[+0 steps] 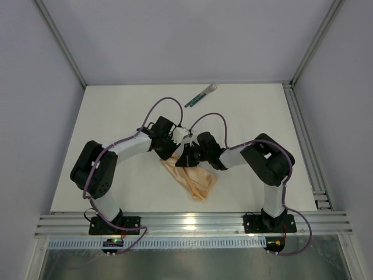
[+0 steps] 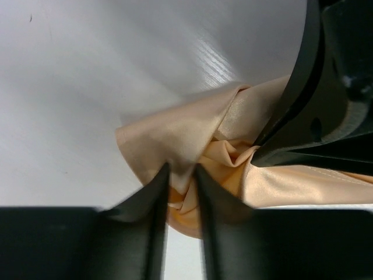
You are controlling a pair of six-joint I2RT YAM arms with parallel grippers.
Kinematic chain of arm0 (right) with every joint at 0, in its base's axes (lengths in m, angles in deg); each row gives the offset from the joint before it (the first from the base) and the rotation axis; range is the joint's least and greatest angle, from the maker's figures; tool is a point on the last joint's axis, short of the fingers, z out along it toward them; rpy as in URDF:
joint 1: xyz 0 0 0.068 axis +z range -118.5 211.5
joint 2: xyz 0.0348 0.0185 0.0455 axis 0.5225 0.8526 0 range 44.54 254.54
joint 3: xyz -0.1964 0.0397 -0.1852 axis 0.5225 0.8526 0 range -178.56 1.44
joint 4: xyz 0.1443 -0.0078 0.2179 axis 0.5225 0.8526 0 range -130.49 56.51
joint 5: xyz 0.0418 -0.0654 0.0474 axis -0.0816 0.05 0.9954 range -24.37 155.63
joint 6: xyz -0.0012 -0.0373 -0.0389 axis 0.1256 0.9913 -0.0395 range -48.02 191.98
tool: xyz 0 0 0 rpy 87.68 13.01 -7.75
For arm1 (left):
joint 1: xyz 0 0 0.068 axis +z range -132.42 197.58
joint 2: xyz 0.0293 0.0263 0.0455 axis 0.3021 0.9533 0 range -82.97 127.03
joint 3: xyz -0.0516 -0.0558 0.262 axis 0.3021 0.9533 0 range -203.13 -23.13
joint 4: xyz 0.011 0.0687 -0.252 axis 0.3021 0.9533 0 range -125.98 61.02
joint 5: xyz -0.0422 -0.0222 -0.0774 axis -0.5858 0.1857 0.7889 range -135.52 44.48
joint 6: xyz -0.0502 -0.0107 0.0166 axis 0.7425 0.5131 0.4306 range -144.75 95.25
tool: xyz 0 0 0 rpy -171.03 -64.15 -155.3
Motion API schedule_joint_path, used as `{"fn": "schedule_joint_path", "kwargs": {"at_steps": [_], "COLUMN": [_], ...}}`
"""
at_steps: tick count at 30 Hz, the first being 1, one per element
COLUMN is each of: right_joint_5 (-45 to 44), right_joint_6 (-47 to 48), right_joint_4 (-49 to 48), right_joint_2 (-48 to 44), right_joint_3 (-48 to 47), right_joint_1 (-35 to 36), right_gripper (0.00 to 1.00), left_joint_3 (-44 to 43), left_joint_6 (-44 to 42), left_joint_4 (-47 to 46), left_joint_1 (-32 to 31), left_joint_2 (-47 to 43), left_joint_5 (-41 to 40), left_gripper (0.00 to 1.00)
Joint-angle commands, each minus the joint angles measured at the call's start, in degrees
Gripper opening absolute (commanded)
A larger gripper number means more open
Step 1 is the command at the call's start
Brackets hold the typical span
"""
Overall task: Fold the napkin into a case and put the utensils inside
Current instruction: Stuff the smaller-rectangle-folded napkin at the center of the board.
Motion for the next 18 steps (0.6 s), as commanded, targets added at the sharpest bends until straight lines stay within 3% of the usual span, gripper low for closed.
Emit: {"fn": "schedule_joint_path", "kwargs": {"at_steps": [1, 4, 9, 18], "right_joint_5": [-3.60, -4.65, -7.29, -7.21], "right_joint_6": [1.78, 0.99, -0.25, 7.22], "right_joint_4": [6.60, 6.86, 8.00, 20.31], "right_joint_2": [0.13, -0.91, -4.87, -7.96], "right_joint_3": [-0.10, 0.33, 1.74, -5.11], "right_joint_1": [-0.54, -0.63, -1.24, -1.51], "right_gripper": [0.04, 0.04, 0.05, 0.05], "left_joint_3": [-1.85, -1.15, -0.01, 0.26], "left_joint_6": [-0.94, -0.77, -2.26, -3.93], "left_joint_4": [-1.25, -1.96, -1.87, -1.61], "left_joint_1": [-0.38, -0.29, -0.12, -0.12], "left_joint_2": [-0.04, -1.53, -4.78, -4.17], "left_joint_5": [0.92, 0.22, 1.35, 2.75], "left_gripper": [0.18, 0.00, 0.00, 0.00]}}
